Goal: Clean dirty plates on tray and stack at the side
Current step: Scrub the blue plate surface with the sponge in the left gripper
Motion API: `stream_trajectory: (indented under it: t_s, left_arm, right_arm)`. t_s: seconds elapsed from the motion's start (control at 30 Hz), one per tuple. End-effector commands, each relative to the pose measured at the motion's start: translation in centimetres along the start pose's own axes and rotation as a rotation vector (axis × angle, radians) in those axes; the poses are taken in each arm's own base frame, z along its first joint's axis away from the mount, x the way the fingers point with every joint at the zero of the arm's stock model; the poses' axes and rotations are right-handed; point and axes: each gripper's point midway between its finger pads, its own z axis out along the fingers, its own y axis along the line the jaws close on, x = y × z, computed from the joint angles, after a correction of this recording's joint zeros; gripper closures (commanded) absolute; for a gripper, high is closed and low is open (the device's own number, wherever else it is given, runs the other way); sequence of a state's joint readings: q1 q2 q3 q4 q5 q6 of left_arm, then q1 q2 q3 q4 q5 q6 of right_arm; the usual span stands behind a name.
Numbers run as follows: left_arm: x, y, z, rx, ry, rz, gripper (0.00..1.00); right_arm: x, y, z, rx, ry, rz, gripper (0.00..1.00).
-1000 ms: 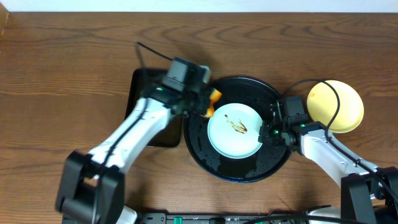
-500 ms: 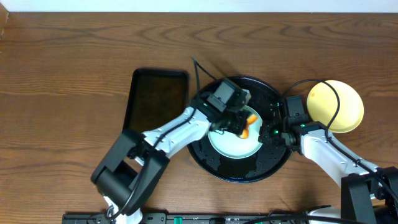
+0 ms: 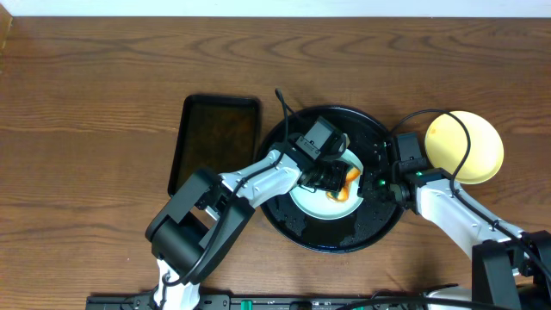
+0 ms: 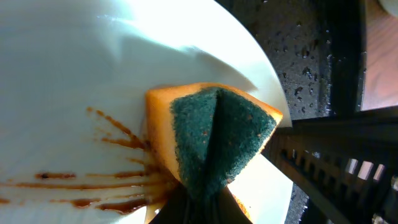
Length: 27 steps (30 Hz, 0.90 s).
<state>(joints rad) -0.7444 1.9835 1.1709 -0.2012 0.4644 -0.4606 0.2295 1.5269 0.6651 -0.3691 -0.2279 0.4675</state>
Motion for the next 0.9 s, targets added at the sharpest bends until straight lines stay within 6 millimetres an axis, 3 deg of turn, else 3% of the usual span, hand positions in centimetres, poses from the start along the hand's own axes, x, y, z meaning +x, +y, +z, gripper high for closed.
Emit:
stream_trajectory:
  t_s: [0.0, 0.17, 0.43, 0.57, 0.77, 0.87]
  left_arm:
    - [-0.6, 4.6, 0.4, -0.224, -0.054, -0.034, 0.93]
    - [-2.3, 10.0, -2.6, -0.497, -0.154, -0.069, 0.93]
    - [-3.7, 11.8, -4.9, -0.526, -0.2, -0.121, 0.92]
    - [-1.6, 12.7, -5.1, -0.55, -0.124, -0.175, 0.93]
    - [4.1, 12.3, -5.2, -0.549, 0.117, -0.222, 0.93]
    - [4.9, 10.8, -4.6, -0.461, 0.164, -0.234, 0.92]
  right_arm:
    - [0.5, -0.2, 0.3, 0.023, 0.016, -0.001, 0.99]
    - [0.5, -0.2, 0.3, 0.024, 0.017, -0.001, 0.99]
    - [0.6, -0.3, 0.3, 0.026, 0.019, 0.0, 0.99]
    - [0.7, -0.4, 0.3, 0.028, 0.025, -0.003, 0.99]
    - [0.8, -0.4, 0.3, 0.03, 0.028, -0.009, 0.99]
    - [0.8, -0.4, 0.3, 0.031, 0.028, -0.009, 0.99]
